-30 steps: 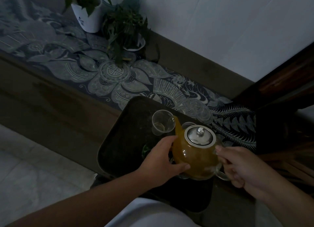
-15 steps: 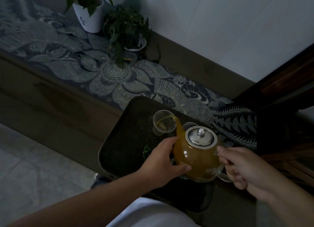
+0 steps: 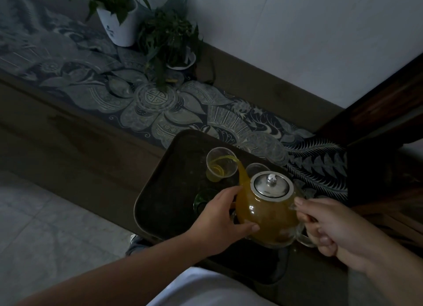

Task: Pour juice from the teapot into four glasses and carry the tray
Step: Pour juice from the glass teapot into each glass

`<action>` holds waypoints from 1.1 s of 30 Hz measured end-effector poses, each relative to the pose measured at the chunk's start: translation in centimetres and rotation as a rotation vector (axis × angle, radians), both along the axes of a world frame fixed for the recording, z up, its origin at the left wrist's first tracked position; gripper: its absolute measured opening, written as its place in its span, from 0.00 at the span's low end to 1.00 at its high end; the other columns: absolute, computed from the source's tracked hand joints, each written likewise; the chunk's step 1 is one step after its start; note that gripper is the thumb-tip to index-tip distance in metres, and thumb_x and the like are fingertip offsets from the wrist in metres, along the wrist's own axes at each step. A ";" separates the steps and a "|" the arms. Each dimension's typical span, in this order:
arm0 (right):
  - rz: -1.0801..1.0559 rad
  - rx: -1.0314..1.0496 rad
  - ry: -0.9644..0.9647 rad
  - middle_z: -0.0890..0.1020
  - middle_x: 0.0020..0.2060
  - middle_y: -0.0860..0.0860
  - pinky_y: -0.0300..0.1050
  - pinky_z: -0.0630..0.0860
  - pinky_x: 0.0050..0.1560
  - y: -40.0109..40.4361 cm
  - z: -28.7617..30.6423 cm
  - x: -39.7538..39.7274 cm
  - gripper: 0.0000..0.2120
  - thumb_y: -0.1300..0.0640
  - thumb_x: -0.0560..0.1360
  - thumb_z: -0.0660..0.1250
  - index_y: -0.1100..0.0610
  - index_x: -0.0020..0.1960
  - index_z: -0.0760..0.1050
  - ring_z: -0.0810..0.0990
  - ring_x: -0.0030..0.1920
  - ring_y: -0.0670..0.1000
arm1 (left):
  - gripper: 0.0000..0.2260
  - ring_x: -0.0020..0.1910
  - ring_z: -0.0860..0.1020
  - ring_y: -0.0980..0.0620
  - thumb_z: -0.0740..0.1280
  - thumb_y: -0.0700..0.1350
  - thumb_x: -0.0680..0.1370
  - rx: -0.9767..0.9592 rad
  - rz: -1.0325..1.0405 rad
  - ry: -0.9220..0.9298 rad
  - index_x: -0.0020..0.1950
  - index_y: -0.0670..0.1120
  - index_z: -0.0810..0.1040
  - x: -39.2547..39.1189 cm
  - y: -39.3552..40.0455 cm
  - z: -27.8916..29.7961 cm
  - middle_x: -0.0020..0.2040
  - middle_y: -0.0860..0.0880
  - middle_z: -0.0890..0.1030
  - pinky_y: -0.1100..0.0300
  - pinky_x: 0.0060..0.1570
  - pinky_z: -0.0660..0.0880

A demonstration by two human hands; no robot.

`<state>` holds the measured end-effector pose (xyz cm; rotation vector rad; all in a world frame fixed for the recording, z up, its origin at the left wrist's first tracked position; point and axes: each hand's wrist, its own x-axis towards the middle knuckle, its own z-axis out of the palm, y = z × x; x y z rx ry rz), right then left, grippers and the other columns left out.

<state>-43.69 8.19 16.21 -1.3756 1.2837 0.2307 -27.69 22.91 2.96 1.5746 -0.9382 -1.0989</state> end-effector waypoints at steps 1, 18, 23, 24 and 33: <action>0.000 0.001 0.002 0.61 0.22 0.47 0.33 0.53 0.23 0.0 0.1 0.0 0.20 0.45 0.77 0.62 0.52 0.29 0.70 0.58 0.21 0.45 | 0.36 0.66 0.71 0.65 0.76 0.60 0.68 -0.003 0.002 0.001 0.71 0.66 0.63 -0.1 0.0 0.0 0.67 0.67 0.69 0.56 0.63 0.77; 0.007 0.012 0.032 0.63 0.21 0.47 0.33 0.52 0.22 -0.1 0.8 -0.3 0.22 0.45 0.78 0.61 0.51 0.27 0.72 0.59 0.21 0.45 | 0.37 0.67 0.73 0.58 0.77 0.61 0.66 0.010 -0.027 0.088 0.71 0.64 0.65 -0.8 -0.6 -0.4 0.68 0.62 0.72 0.51 0.62 0.78; 0.008 0.017 0.031 0.62 0.22 0.47 0.33 0.51 0.23 0.0 0.9 -0.2 0.22 0.46 0.78 0.60 0.51 0.28 0.71 0.59 0.21 0.45 | 0.34 0.67 0.73 0.59 0.77 0.61 0.65 0.022 -0.024 0.113 0.68 0.69 0.65 -0.8 -0.6 -0.3 0.67 0.63 0.73 0.50 0.62 0.78; 0.010 0.011 0.032 0.62 0.22 0.47 0.34 0.51 0.24 0.0 1.0 -0.2 0.21 0.46 0.78 0.60 0.51 0.28 0.71 0.59 0.21 0.45 | 0.34 0.67 0.74 0.58 0.77 0.61 0.65 0.022 -0.022 0.118 0.68 0.69 0.65 -0.8 -0.6 -0.3 0.67 0.63 0.73 0.50 0.62 0.78; -0.015 0.030 0.045 0.61 0.22 0.48 0.33 0.50 0.23 0.3 1.7 0.1 0.18 0.49 0.78 0.61 0.54 0.31 0.70 0.58 0.21 0.45 | 0.33 0.66 0.75 0.58 0.77 0.59 0.65 0.013 -0.023 0.190 0.67 0.69 0.67 -1.0 -0.4 -0.1 0.67 0.61 0.74 0.50 0.62 0.78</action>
